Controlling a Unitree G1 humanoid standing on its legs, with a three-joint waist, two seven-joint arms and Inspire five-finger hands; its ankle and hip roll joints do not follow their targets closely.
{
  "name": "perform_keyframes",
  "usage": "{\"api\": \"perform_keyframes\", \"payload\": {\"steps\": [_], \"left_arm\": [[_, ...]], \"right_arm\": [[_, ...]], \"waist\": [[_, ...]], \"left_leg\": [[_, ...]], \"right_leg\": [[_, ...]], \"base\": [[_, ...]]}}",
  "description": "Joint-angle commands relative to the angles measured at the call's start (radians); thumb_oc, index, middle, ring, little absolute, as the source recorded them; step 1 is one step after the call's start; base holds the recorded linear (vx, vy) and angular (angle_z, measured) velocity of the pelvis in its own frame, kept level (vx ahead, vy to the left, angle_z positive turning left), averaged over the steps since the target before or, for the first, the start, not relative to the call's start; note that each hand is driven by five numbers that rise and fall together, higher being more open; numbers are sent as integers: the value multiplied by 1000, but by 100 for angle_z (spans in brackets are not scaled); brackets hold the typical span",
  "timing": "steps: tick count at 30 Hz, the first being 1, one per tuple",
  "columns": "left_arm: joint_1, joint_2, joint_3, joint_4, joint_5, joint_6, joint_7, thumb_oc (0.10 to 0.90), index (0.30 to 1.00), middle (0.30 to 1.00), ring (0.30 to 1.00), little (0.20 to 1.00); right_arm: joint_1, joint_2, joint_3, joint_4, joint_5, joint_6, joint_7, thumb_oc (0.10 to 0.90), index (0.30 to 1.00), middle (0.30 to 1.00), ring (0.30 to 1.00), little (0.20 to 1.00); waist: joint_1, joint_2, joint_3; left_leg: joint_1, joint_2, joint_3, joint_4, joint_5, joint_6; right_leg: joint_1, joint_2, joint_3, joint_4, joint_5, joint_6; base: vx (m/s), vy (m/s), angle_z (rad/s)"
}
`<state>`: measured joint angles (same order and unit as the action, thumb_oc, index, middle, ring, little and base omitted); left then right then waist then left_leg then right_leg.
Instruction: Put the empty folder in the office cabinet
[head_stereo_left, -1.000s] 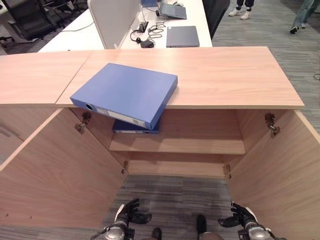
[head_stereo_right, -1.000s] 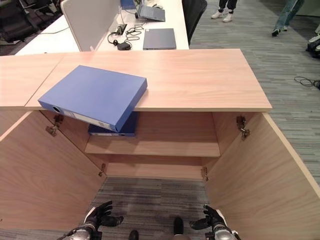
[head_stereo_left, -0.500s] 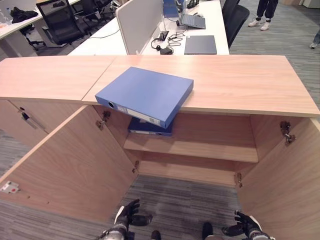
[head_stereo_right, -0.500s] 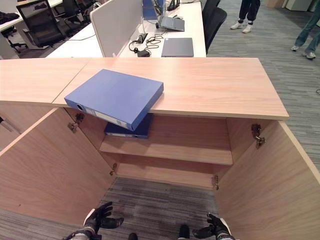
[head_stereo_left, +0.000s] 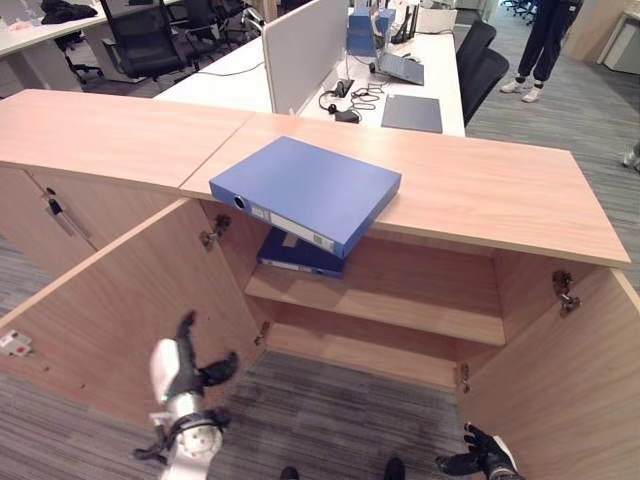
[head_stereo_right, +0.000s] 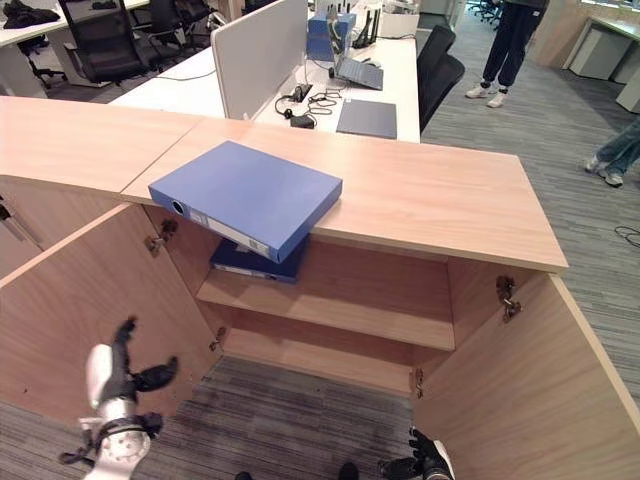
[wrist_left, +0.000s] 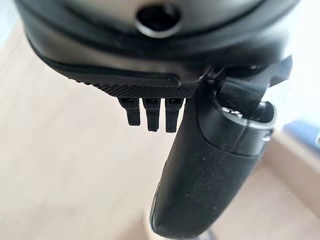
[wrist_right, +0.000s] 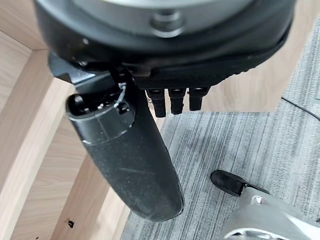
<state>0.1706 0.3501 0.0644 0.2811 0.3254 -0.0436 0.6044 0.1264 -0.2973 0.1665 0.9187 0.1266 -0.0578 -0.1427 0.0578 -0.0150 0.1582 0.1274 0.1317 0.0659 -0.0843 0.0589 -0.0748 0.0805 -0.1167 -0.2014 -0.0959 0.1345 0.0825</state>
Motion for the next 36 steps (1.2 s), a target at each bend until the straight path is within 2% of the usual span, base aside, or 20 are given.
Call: {"api": "perform_keyframes", "payload": {"steps": [1, 7, 11, 13, 18, 23, 36], "left_arm": [[-133, 148, 50, -106, 191, -1, 134, 800, 900, 900, 900, 900], [-186, 306, 88, -170, 376, 54, 131, 800, 900, 900, 900, 900], [-223, 370, 87, -199, 421, 47, 112, 800, 900, 900, 900, 900], [-265, 457, 63, -213, 464, 33, 75, 800, 900, 900, 900, 900], [-308, 565, 28, -224, 510, 18, 38, 800, 900, 900, 900, 900], [-367, 595, -33, -213, 502, -10, 0, 800, 900, 900, 900, 900], [-530, 592, -213, -126, 456, -46, -78, 800, 900, 900, 900, 900]], "right_arm": [[-73, -16, 3, 9, 30, -61, -21, 800, 900, 900, 900, 900], [-63, -27, 13, 13, 36, -62, 9, 800, 900, 900, 900, 900], [-59, -36, 20, 8, 31, -63, 24, 800, 900, 900, 900, 900], [-60, -50, 24, 11, 28, -66, 35, 800, 900, 900, 900, 900], [-54, -66, 35, 5, 21, -70, 48, 800, 900, 900, 900, 900], [-49, -68, 37, 16, 15, -65, 50, 800, 900, 900, 900, 900], [-40, -74, 39, 26, 7, -57, 52, 800, 900, 900, 900, 900]], "waist": [[-1, -20, 10], [-19, -3, -4], [-29, 3, -11], [-42, 13, -15], [-60, 24, -26], [-76, 32, -31], [-110, 35, -34]], "left_leg": [[26, 4, 7, 8, -73, -50], [37, -1, 0, 3, -81, -50], [42, -1, 3, 1, -84, -52], [38, -3, 5, -1, -75, -51], [48, -4, 12, -3, -88, -53], [53, -4, 23, -3, -91, -53], [59, -8, 41, -3, -99, -51]], "right_leg": [[111, -41, 24, 18, -182, 80], [112, -45, 27, 24, -185, 81], [111, -49, 31, 29, -189, 83], [100, -50, 35, 35, -180, 85], [101, -50, 44, 33, -187, 91], [99, -51, 50, 29, -187, 95], [94, -52, 65, 25, -179, 100]], "base": [[46, 17, 4], [37, 9, 5], [16, 4, 1], [0, 0, 0], [38, 7, -2], [0, 0, 0], [6, 5, -4]]}}
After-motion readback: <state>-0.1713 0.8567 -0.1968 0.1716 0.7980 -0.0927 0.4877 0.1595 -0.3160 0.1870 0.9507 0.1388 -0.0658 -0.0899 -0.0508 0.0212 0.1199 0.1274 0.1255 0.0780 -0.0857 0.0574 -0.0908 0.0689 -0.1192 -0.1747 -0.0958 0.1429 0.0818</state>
